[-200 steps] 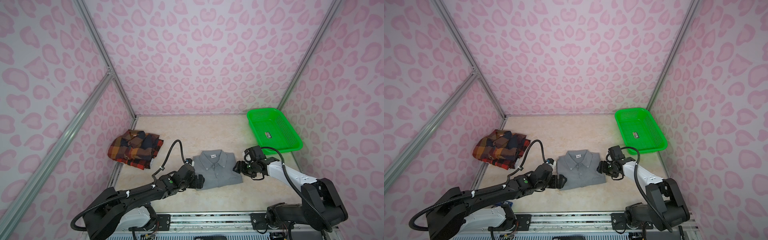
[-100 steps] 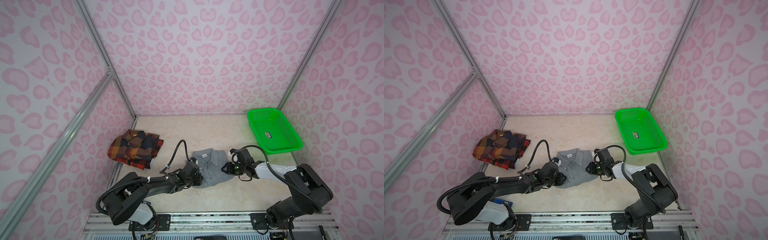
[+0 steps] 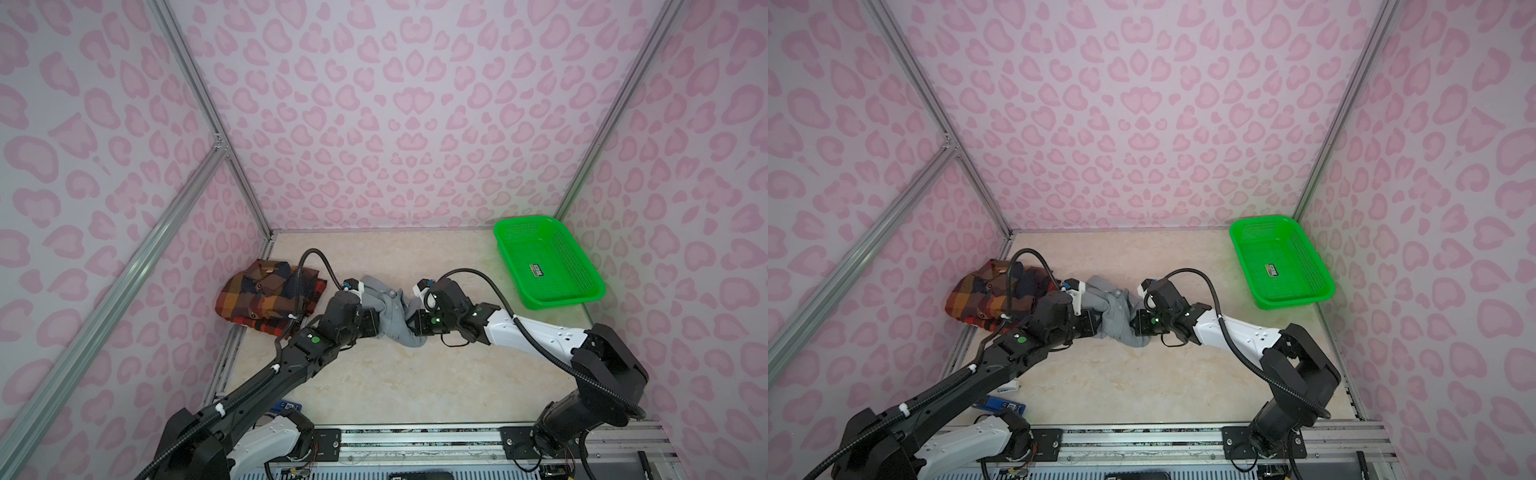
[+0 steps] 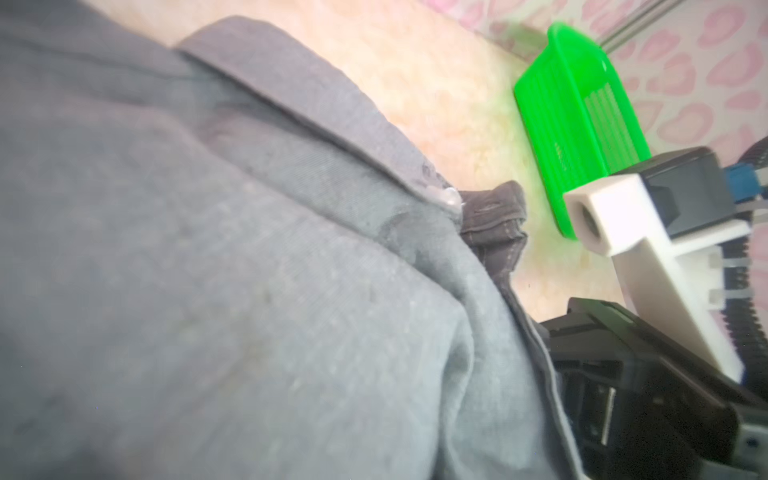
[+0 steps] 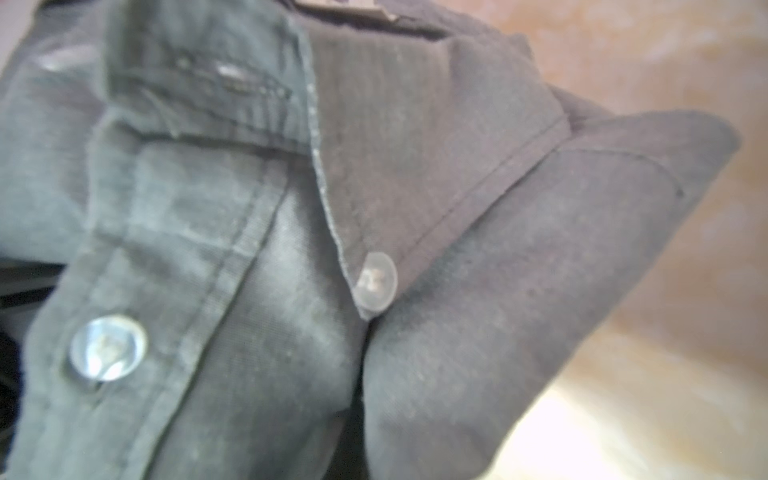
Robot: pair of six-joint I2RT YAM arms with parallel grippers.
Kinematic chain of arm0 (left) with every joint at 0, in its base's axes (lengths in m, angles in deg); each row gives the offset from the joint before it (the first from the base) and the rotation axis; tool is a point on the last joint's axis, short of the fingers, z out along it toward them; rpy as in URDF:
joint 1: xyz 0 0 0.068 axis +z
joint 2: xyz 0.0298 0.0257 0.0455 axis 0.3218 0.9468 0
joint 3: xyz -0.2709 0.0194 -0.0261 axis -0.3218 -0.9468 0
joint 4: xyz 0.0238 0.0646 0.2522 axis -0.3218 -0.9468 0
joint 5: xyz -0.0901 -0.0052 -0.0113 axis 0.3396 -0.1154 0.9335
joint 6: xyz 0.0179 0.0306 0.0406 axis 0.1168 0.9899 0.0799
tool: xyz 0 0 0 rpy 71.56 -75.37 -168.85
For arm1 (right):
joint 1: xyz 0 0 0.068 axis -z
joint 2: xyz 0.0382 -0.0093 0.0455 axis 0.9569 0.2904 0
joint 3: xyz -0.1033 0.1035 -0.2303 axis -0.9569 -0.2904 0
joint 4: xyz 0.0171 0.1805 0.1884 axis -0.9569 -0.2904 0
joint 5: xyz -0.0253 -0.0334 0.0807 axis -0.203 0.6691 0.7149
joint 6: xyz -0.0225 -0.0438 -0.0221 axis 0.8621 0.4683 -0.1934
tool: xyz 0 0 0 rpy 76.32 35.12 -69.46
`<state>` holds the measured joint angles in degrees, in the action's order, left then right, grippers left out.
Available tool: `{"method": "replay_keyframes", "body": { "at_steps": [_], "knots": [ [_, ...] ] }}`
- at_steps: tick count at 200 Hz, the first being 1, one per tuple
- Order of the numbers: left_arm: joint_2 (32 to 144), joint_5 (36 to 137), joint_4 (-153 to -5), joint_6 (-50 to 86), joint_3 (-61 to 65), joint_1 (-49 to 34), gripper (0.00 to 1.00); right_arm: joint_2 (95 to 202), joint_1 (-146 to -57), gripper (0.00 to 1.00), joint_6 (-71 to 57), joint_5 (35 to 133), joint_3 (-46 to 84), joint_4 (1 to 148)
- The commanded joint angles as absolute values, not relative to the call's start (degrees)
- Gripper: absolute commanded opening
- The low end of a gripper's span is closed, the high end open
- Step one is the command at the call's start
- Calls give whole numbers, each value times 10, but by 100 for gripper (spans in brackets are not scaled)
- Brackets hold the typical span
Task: Fold and stack the long sleeve shirts
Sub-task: 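Lift the grey shirt with both grippers and carry it onto the plaid shirt, then lower the grey shirt onto the plaid shirt and open both grippers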
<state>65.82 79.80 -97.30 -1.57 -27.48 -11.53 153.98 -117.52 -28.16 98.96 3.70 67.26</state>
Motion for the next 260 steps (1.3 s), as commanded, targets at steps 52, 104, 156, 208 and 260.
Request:
{"method": "replay_keyframes", "body": {
  "at_steps": [52, 104, 156, 208, 260],
  "knots": [
    [640, 720, -1181, 108, -116, 142, 4, 1795, -1270, 0, -321, 995, 434, 650],
    [712, 570, -1093, 137, -107, 215, 4, 2080, -1329, 0, -331, 986, 826, 615],
    [805, 540, -947, 204, -110, 275, 4, 2253, -1341, 0, -361, 908, 1017, 674],
    [888, 659, -905, 168, -64, 357, 5, 2238, -1336, 0, -307, 842, 982, 688],
    [888, 660, -930, 142, -71, 376, 35, 2274, -1334, 0, -319, 835, 995, 674]
  ]
}}
